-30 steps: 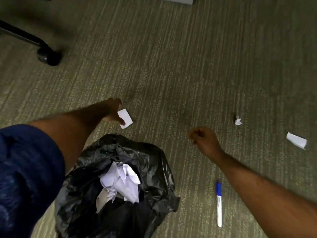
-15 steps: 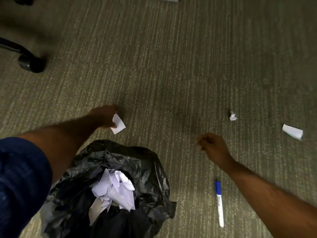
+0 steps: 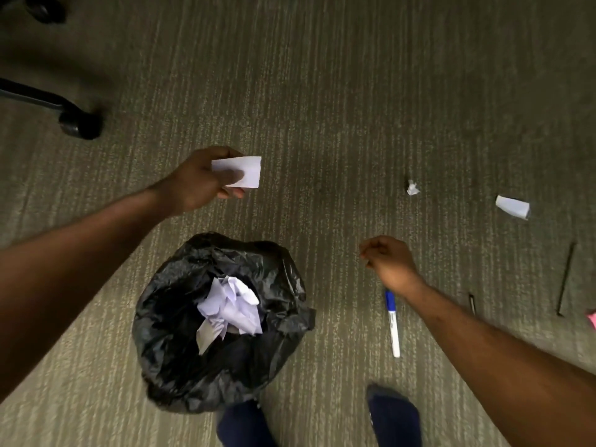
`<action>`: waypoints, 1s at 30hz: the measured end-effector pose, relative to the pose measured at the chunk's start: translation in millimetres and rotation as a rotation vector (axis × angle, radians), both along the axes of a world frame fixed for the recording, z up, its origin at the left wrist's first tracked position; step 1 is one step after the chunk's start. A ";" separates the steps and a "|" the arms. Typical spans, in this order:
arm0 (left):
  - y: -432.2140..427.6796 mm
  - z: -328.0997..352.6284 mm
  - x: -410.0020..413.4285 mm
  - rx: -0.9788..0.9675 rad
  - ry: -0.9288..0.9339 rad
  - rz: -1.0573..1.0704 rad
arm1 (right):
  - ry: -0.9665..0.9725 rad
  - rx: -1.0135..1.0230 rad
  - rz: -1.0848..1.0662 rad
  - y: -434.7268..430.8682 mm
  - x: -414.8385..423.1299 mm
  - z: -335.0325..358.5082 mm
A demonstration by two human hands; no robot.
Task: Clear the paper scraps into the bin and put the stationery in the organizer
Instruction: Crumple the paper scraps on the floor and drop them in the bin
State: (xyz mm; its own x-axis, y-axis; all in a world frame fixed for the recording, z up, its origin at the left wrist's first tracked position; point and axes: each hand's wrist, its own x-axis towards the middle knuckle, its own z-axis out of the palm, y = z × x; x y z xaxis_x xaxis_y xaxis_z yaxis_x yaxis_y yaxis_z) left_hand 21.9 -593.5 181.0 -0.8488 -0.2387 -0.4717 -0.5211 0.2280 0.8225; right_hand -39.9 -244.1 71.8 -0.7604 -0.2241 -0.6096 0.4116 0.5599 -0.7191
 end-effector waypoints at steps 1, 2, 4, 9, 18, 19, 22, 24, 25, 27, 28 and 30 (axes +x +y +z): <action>11.0 8.5 5.1 0.006 0.010 0.026 | -0.010 -0.006 -0.013 3.2 3.2 5.8; 22.9 17.1 12.8 0.004 0.014 0.058 | -0.019 -0.019 -0.025 7.0 7.4 11.4; 46.8 31.1 34.1 0.000 0.023 0.119 | -0.029 -0.034 -0.036 15.9 14.8 21.8; 89.8 46.8 113.2 -0.015 0.016 0.095 | -0.055 -0.044 -0.016 45.9 27.3 42.1; 110.1 -0.4 198.2 -0.172 -0.223 0.113 | -0.042 -0.010 0.036 86.8 43.7 50.7; 107.9 -2.2 201.8 -0.200 -0.235 0.112 | -0.046 0.007 0.038 88.6 45.4 47.5; 104.2 0.5 209.6 -0.297 -0.207 0.094 | -0.067 0.033 0.009 88.5 51.7 38.2; 108.1 8.9 208.6 -0.373 -0.167 0.073 | -0.091 0.034 -0.015 87.2 55.9 34.8; 111.8 14.2 204.5 -0.408 -0.139 0.054 | -0.098 0.033 -0.023 86.5 57.9 34.6; 122.2 24.8 189.7 -0.456 -0.066 -0.002 | -0.097 0.026 -0.032 84.3 59.8 36.9; 127.9 29.6 178.4 -0.463 -0.026 -0.030 | -0.090 0.020 -0.034 83.1 59.3 38.3; 141.7 38.6 148.1 -0.458 0.064 -0.085 | -0.079 0.005 -0.047 82.2 54.9 40.4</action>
State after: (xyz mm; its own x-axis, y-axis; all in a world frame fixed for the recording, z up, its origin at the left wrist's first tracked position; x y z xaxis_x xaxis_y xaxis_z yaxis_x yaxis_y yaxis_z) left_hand 170.0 -451.7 219.6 -0.8982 -0.3387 -0.2802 -0.4367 0.6144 0.6571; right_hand 15.1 -161.9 112.1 -0.7194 -0.1861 -0.6692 0.4930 0.5417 -0.6808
